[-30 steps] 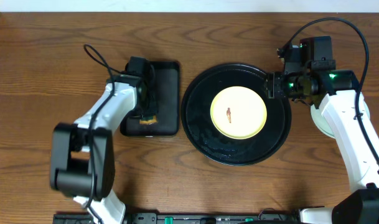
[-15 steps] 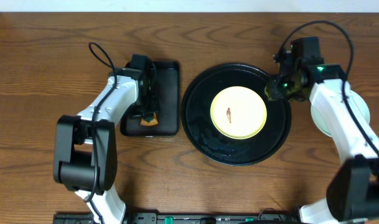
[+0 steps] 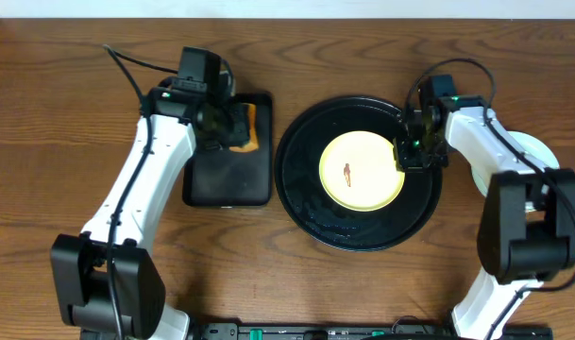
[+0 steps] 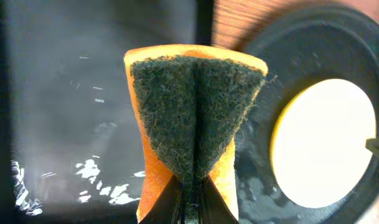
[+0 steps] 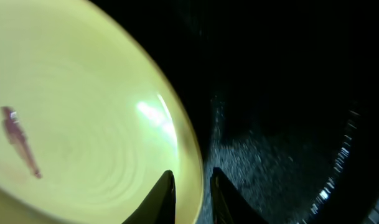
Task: Clean dirty plates on tray and stack at the side
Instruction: 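Scrub the yellow plate with the sponge in the left gripper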
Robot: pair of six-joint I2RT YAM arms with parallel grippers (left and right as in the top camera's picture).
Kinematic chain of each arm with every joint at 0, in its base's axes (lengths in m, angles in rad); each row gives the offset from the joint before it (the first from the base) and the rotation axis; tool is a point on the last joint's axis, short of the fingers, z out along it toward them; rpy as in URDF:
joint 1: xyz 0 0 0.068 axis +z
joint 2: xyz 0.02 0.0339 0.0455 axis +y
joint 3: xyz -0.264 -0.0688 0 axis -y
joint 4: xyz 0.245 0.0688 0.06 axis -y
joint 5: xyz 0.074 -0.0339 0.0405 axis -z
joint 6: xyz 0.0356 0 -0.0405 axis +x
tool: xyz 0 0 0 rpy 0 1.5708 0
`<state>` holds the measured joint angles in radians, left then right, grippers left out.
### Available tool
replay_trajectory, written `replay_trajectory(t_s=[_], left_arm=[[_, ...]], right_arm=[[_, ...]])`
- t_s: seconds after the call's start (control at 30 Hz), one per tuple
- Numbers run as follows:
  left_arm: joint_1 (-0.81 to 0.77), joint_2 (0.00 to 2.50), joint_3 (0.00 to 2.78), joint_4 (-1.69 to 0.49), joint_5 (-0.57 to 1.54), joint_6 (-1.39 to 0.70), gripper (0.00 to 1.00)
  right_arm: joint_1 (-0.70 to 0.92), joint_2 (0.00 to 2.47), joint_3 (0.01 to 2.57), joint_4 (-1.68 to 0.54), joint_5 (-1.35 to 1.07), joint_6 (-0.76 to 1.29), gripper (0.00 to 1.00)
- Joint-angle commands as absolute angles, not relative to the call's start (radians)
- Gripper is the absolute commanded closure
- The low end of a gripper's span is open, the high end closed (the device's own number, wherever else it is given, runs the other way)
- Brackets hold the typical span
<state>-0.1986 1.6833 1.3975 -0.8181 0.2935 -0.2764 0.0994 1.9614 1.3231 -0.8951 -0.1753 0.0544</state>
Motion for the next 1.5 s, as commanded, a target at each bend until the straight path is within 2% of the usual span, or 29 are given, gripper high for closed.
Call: replay_trajectory(t_s=[0.0, 0.07, 0.17, 0.3, 0.37, 0.4, 0.53, 0.63, 0.77, 1.0, 1.23, 1.33, 1.47], left_arm=[[-0.268, 1.682, 1.408, -0.786, 0.351, -0.299, 0.93], [-0.306, 1.683, 1.408, -0.750, 0.351, -0.326, 0.93], [-0.366, 1.695, 1.408, -0.685, 0.351, -0.392, 0.93], [-0.448, 1.750, 1.407, -0.591, 0.351, -0.470, 0.93], [-0.496, 1.798, 1.407, -0.534, 0.352, -0.501, 0.93], [-0.510, 1.813, 1.407, -0.519, 0.351, -0.511, 0.92], [-0.560, 1.863, 1.407, -0.474, 0.352, -0.564, 0.93], [-0.598, 1.897, 1.407, -0.439, 0.351, -0.569, 0.92], [-0.627, 1.934, 1.407, -0.397, 0.351, -0.593, 0.93], [-0.674, 2.043, 1.408, -0.378, 0.385, -0.691, 0.92], [-0.682, 2.160, 1.408, -0.348, 0.379, -0.693, 0.92], [-0.662, 2.184, 1.408, -0.375, 0.311, -0.656, 0.92], [-0.638, 2.177, 1.424, -0.501, 0.060, -0.621, 0.92]], right_arm=[[0.091, 1.983, 1.327, -0.875, -0.200, 0.036, 0.84], [0.091, 1.987, 1.326, -0.862, -0.200, 0.038, 0.87], [0.091, 1.988, 1.326, -0.847, -0.199, 0.071, 0.98], [0.091, 1.992, 1.325, -0.844, -0.176, 0.179, 0.99], [0.093, 2.000, 1.325, -0.829, -0.176, 0.169, 0.89], [0.093, 2.004, 1.325, -0.826, -0.174, 0.166, 0.89], [0.093, 2.021, 1.325, -0.822, -0.173, 0.163, 0.91], [0.093, 2.030, 1.325, -0.822, -0.183, 0.156, 0.99], [0.093, 2.030, 1.325, -0.812, -0.237, 0.073, 0.99], [0.093, 2.030, 1.325, -0.820, -0.237, 0.073, 0.99], [0.093, 2.030, 1.325, -0.825, -0.237, 0.073, 0.99], [0.093, 2.030, 1.325, -0.831, -0.237, 0.073, 0.99], [0.093, 2.030, 1.325, -0.842, -0.237, 0.073, 0.99]])
